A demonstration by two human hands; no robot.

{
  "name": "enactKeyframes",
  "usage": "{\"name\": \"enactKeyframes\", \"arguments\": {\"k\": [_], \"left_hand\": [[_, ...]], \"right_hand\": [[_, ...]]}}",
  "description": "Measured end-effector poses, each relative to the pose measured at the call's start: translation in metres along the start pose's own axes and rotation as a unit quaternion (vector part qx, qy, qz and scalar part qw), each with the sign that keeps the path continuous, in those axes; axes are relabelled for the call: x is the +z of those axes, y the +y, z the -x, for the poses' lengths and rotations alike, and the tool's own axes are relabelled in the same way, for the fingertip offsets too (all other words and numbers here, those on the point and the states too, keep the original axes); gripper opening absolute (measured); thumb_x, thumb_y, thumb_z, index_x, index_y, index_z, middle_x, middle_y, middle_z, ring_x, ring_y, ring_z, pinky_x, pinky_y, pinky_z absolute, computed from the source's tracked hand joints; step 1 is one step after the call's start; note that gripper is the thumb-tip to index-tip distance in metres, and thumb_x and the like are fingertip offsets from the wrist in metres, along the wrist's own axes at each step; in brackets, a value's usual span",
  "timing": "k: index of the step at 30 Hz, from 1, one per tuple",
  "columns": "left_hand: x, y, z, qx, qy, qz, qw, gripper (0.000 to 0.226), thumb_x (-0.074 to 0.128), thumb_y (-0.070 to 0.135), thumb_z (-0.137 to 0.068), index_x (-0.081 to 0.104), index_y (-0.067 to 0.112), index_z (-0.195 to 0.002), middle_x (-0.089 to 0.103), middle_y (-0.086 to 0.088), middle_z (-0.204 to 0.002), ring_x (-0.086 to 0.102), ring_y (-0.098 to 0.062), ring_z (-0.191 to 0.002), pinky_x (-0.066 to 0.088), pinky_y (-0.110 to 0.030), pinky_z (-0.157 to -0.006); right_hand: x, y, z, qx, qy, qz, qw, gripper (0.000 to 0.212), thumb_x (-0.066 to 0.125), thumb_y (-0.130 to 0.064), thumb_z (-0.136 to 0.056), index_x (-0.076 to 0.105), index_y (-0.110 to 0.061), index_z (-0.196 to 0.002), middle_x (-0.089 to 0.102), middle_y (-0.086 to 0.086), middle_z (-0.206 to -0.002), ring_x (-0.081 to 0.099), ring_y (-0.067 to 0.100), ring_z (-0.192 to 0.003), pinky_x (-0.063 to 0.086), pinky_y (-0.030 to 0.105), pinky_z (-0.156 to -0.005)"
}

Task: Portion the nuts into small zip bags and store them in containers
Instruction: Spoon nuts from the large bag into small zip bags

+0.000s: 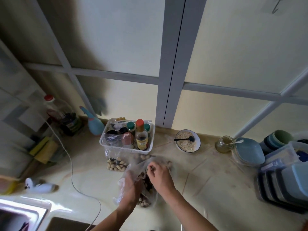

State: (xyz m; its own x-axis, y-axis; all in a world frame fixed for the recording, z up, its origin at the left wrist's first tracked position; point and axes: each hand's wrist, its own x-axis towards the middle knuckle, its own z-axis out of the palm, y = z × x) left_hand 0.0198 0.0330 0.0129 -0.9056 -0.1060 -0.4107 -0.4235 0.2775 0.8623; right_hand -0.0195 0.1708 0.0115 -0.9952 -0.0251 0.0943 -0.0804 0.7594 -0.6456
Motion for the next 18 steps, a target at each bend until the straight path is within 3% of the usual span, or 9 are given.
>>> {"name": "enactKeyframes", "arguments": {"k": [2,4,6,9,11,13,16,18], "left_hand": [[0.0,0.0,-0.003,-0.044,0.022,0.013,0.999,0.02,0.06,0.008,-0.087,0.05,0.005,-0.103,0.047,-0.004,-0.072,0.04,0.0,-0.045,0.032,-0.016,-0.041],[-0.001,0.001,-0.004,-0.04,0.035,0.013,0.999,0.025,0.063,0.01,-0.082,0.054,0.008,-0.105,0.049,-0.009,-0.074,0.04,-0.004,-0.048,0.033,-0.022,-0.041],[-0.002,0.004,-0.004,-0.012,0.026,0.003,1.0,0.03,0.064,0.007,-0.077,0.058,0.018,-0.104,0.055,-0.016,-0.085,0.046,-0.01,-0.056,0.037,-0.026,-0.041],[-0.004,0.005,-0.006,-0.001,0.032,-0.021,0.999,0.028,0.063,0.005,-0.075,0.056,0.019,-0.098,0.049,-0.014,-0.079,0.042,-0.011,-0.057,0.034,-0.019,-0.041],[-0.003,-0.01,-0.015,-0.016,0.026,-0.04,0.999,0.039,0.062,0.019,-0.073,0.053,0.034,-0.108,0.052,-0.016,-0.083,0.047,-0.014,-0.06,0.037,-0.022,-0.044],[-0.003,-0.021,-0.019,-0.04,0.022,-0.06,0.997,0.046,0.062,0.023,-0.074,0.042,0.047,-0.108,0.058,-0.021,-0.09,0.053,-0.019,-0.064,0.04,-0.024,-0.046],[-0.004,-0.008,-0.013,-0.031,0.039,-0.066,0.997,0.043,0.06,0.009,-0.082,0.038,0.038,-0.105,0.057,-0.023,-0.095,0.055,-0.02,-0.069,0.041,-0.018,-0.047],[-0.004,-0.007,-0.012,0.002,0.024,-0.06,0.998,0.047,0.055,0.0,-0.082,0.041,0.032,-0.114,0.054,-0.014,-0.104,0.056,-0.019,-0.08,0.047,-0.02,-0.057]], "right_hand": [[0.007,-0.008,-0.005,0.002,-0.038,0.005,0.999,0.008,0.06,-0.018,-0.091,0.065,-0.013,-0.09,0.069,0.007,-0.084,0.064,0.024,-0.077,0.046,0.032,-0.068],[0.013,-0.015,-0.008,-0.002,-0.048,0.024,0.999,0.011,0.059,-0.021,-0.091,0.066,-0.014,-0.094,0.071,0.008,-0.089,0.065,0.026,-0.082,0.043,0.032,-0.066],[0.016,-0.02,-0.009,-0.009,-0.022,0.018,1.0,0.008,0.06,-0.02,-0.089,0.066,-0.015,-0.09,0.071,0.007,-0.082,0.066,0.026,-0.075,0.04,0.029,-0.061],[0.021,-0.021,-0.007,0.03,0.021,-0.023,0.999,0.009,0.06,-0.019,-0.091,0.065,-0.015,-0.084,0.065,0.004,-0.065,0.06,0.019,-0.059,0.033,0.023,-0.054],[0.024,-0.016,-0.005,0.08,0.031,-0.073,0.994,0.016,0.056,-0.024,-0.095,0.065,-0.018,-0.084,0.065,-0.003,-0.063,0.06,0.01,-0.057,0.043,0.025,-0.053],[0.025,-0.014,-0.004,0.131,0.042,-0.14,0.981,0.018,0.056,-0.023,-0.099,0.067,-0.019,-0.084,0.069,-0.006,-0.065,0.066,0.006,-0.062,0.054,0.027,-0.059],[0.02,-0.017,-0.001,0.216,0.056,-0.253,0.941,0.019,0.056,-0.013,-0.101,0.07,-0.015,-0.089,0.075,-0.003,-0.069,0.073,0.002,-0.067,0.056,0.017,-0.062],[0.016,-0.016,0.0,0.272,0.076,-0.312,0.907,0.02,0.054,-0.013,-0.102,0.072,-0.012,-0.093,0.077,-0.002,-0.071,0.074,0.005,-0.069,0.056,0.016,-0.065]]}}
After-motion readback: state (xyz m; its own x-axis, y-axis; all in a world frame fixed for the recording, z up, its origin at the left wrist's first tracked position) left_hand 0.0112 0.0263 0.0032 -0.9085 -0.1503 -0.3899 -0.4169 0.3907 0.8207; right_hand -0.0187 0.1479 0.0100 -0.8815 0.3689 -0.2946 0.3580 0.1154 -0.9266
